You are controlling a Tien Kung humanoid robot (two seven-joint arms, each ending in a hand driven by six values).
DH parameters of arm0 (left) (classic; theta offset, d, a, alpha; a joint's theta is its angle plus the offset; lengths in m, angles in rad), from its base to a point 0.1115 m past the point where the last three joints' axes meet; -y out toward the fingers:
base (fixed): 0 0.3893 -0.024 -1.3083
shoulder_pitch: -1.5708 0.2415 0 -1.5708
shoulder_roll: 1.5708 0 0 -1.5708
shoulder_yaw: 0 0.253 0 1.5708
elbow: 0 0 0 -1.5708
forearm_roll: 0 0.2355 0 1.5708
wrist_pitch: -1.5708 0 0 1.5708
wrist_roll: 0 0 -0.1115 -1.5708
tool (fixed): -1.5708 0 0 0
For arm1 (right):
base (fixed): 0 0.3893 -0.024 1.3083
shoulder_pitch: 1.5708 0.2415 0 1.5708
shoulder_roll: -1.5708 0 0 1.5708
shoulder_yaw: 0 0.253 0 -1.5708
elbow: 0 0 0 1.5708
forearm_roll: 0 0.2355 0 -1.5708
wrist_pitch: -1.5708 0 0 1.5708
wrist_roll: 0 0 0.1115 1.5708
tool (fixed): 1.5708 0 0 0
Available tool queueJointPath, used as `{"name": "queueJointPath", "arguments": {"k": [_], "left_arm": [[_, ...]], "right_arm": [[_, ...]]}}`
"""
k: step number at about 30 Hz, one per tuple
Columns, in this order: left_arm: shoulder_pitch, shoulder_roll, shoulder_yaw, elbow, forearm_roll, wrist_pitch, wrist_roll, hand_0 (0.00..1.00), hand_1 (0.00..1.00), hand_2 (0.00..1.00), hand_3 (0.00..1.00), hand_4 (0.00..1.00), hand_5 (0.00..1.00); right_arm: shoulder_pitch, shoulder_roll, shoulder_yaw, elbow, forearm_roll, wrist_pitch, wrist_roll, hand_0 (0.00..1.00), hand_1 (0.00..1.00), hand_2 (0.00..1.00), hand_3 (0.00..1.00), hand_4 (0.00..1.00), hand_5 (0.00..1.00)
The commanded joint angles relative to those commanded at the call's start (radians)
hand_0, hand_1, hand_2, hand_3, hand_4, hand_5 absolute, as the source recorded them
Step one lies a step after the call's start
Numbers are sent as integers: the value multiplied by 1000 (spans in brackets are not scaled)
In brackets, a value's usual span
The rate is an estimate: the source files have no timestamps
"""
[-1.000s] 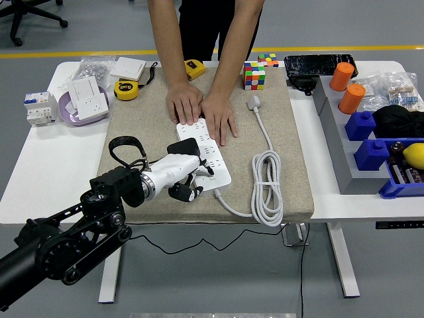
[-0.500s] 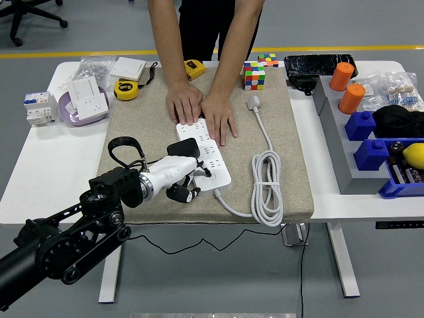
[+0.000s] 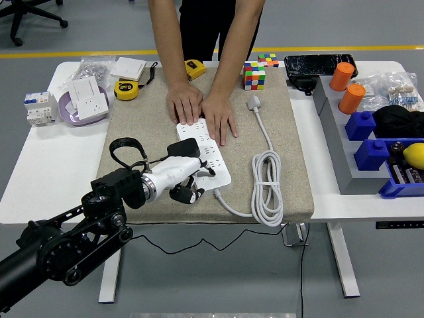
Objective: Pick up the plug,place it near the board,insert it into the board,press the button
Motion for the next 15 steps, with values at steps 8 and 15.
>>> {"name": "queueJointPath", "arguments": {"k": [8,15], "left_arm": [[6,1,0,6,5,2,-2,153,18,154,767,567,2],[14,4,3,8,6,0,-2,153,18,154,766,581,2]], "right_arm": [[-2,-1,-2,0,0,0,0,943,889,833,837,998,946],[-2,-1,-2,0,0,0,1,943,889,833,837,998,946]]}}
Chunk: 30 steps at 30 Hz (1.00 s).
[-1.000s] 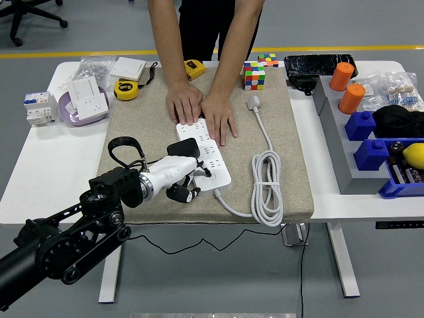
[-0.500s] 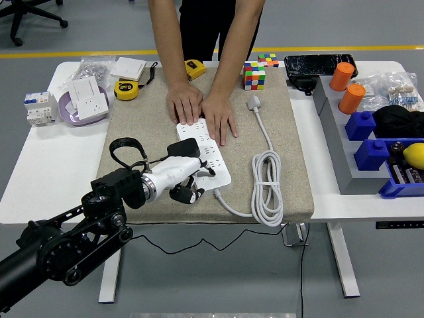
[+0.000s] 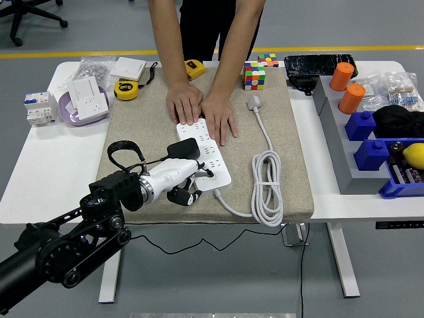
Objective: Pick up the plug,place it near the board,insert it into the board,press the button
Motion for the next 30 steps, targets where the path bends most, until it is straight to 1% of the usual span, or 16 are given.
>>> {"name": "queueJointPath", "arguments": {"k": [3,11,15,16,21,22,23,25,27,28,30], "left_arm": [[2,-1,1,3,1,-5,2,154,18,154,761,582,2],[-4,6,12,3,-2,-19,7,154,18,153,756,583,2],[-8,9,11,-7,-1,-21,7,154,18,153,756,583,2],[-10,9,5,-18,1,-22,8,154,18,154,729,572,2],[-15,10,-20,-72,11,-45,18,154,18,154,729,572,2],[-15,10,-26,-82,10,-49,18,155,22,155,680,574,2],[-16,8,-36,-95,4,-50,17,155,22,155,680,574,2],[-18,2,-57,-109,-22,-32,-2,155,22,155,680,574,2],[-20,-13,-85,-100,-61,3,-35,155,22,155,680,574,2],[-22,-25,-105,-83,-95,29,-62,272,370,462,597,715,2],[-25,-46,-134,-49,-161,72,-107,272,370,462,597,715,2]], "right_arm": [[1,0,-1,0,1,0,0,943,889,833,837,998,947],[3,0,-1,0,4,0,1,943,890,833,836,998,947],[3,1,1,0,3,0,0,943,890,833,836,998,947],[3,1,0,0,4,0,1,943,890,833,836,998,948],[5,1,0,0,5,0,1,943,890,833,836,998,948],[5,2,0,0,5,0,1,943,890,833,836,998,948],[6,2,0,0,5,0,1,943,890,833,836,998,948],[7,3,0,0,6,0,1,943,890,833,836,998,948],[7,3,0,0,5,0,0,943,890,833,836,998,948],[7,3,-1,0,6,0,0,943,890,833,836,998,948],[7,4,-3,0,8,0,1,943,890,833,836,998,948]]}}
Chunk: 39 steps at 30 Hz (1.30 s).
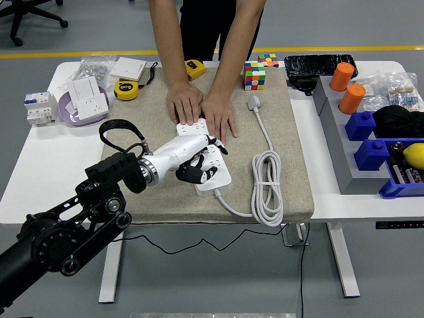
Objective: Pick up the plug,place it near the board,insert it into the board,press the button
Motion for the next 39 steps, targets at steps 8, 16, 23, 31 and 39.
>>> {"name": "queueJointPath", "arguments": {"k": [8,16,23,31,39], "left_arm": [[-26,-93,-114,159,-344,144,-158,696,815,807,765,971,132],[-69,-123,-149,319,-551,172,-158,998,998,998,919,998,217],[-79,-120,-128,426,-324,180,-116,998,998,951,882,998,239],[-73,-111,-111,461,4,173,-83,911,917,866,829,998,213],[-67,-111,-101,455,144,190,-79,626,698,731,740,998,206]], "right_arm": [[0,3,-4,0,1,1,-1,942,890,833,836,998,949],[1,1,-6,0,0,0,-3,942,889,833,837,998,948],[2,-2,-13,0,3,-1,-2,943,889,833,837,998,948],[-2,-4,-13,0,2,0,-1,942,889,833,838,998,947],[-2,-3,-12,0,0,0,-2,942,889,834,838,998,947]]}}
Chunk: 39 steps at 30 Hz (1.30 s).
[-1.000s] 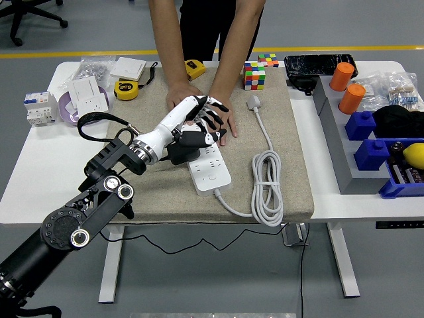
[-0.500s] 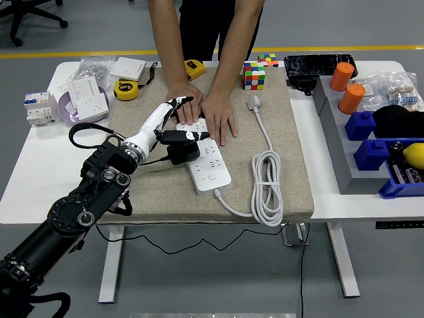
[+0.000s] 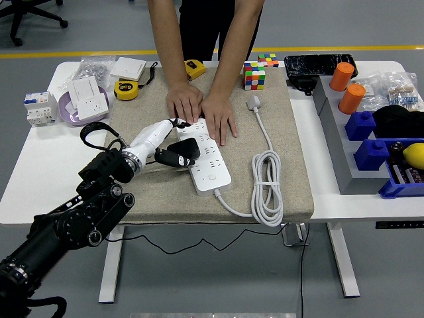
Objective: Pick up the plug,place it near the board,insert it into the board,press the button
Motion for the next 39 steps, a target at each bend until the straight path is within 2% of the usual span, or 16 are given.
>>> {"name": "queueJointPath", "arguments": {"k": [1,6,7,12,13,19,30,39], "left_arm": [[0,0,2,0,3,7,-1,464,553,572,588,998,196],[0,-1,6,4,14,34,-6,464,553,572,588,998,196],[0,-2,8,5,15,39,-7,370,442,541,558,848,123],[0,-1,11,8,42,52,-8,370,442,541,558,848,123],[0,-1,12,8,47,54,-8,325,377,516,551,782,70],[-4,0,11,5,69,51,-8,314,356,500,541,765,53],[-4,7,16,-1,91,17,-1,312,351,492,536,756,53],[2,18,12,-26,25,-19,-10,316,365,469,523,756,56]], "right_arm": [[0,0,-1,0,1,0,0,942,888,834,838,998,948],[1,-1,-4,0,4,0,1,942,888,834,838,998,948],[1,-1,-4,0,3,0,1,942,887,834,838,998,947],[1,-2,1,0,-1,0,0,942,887,834,838,998,947],[1,-2,2,0,-1,0,0,941,888,834,839,998,947],[3,-2,2,0,1,-1,1,942,887,834,839,998,947],[3,-1,4,0,1,-1,1,941,888,834,839,998,947],[2,0,5,0,1,-1,1,941,888,833,839,998,947]]}}
